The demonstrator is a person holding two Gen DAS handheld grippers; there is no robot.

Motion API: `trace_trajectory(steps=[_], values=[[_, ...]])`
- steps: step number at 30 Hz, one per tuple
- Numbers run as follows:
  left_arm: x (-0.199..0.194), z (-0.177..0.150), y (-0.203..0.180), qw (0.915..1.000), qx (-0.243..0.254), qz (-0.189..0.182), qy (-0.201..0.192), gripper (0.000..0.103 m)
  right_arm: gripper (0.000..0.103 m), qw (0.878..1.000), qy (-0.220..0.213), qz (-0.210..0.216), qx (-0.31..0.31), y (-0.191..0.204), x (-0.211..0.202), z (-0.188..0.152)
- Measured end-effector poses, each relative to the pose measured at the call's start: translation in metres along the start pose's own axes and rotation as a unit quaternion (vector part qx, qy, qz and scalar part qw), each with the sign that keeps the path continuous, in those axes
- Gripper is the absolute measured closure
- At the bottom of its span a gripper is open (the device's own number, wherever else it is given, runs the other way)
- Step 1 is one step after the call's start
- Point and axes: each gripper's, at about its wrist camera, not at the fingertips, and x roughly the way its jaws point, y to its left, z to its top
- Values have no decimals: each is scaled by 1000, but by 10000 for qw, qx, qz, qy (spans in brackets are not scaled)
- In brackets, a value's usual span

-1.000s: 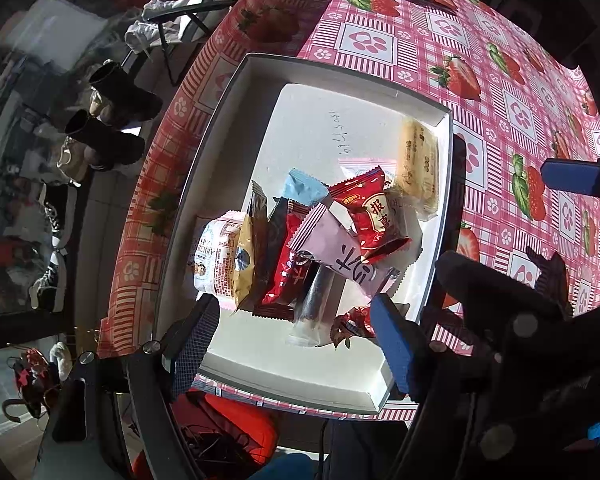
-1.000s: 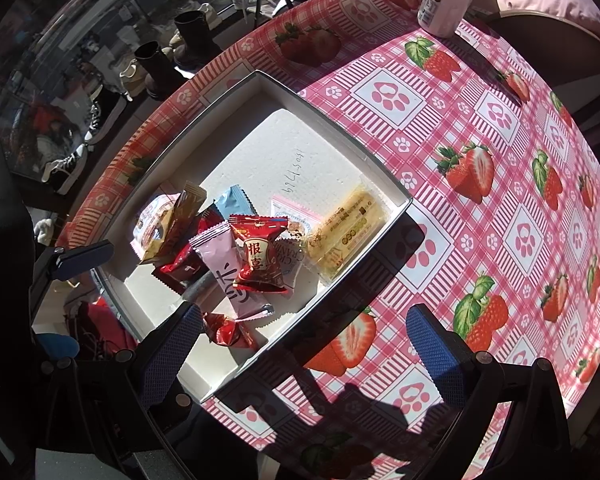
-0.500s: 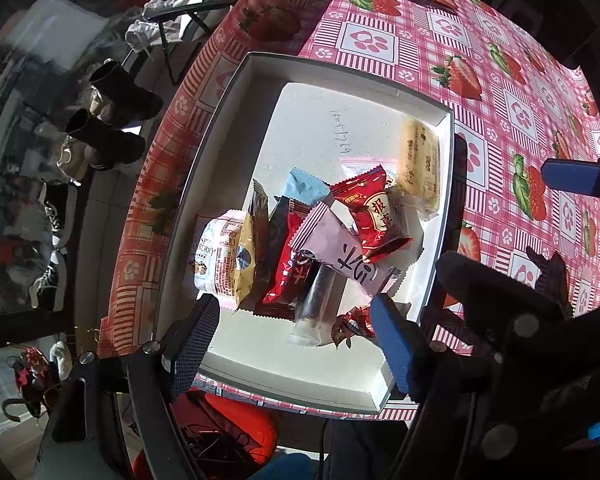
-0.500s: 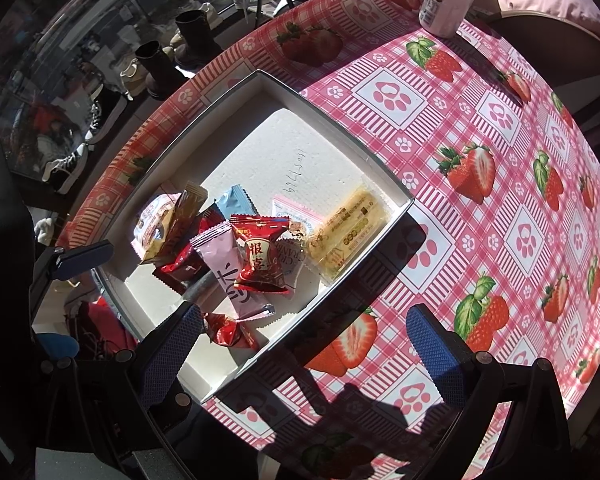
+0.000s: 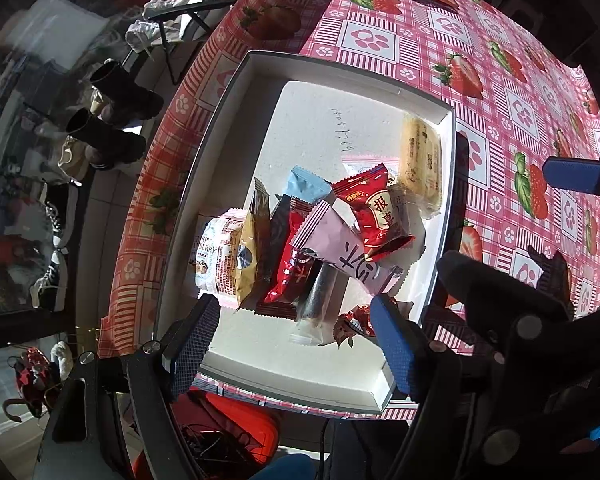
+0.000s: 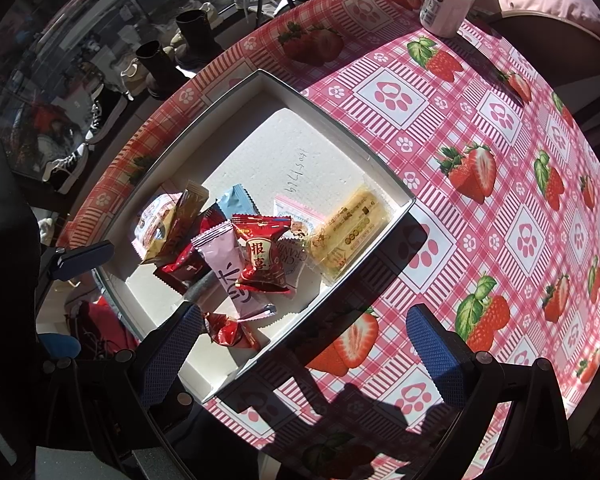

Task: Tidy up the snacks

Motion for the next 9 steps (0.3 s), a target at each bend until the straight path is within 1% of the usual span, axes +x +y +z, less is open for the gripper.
trace_trajectory(steps=[3,7,9], values=[[1,0,1,10000,-28,5,-14,22,0,10000,5,1,5,0,0,0],[-7,-2,2,9995,-47,19,-299,22,0,10000,-3,17,23,0,0,0],[-6,0,3,9996,-67,-8,-262,22,0,10000,-9,11,28,1,-1,1]])
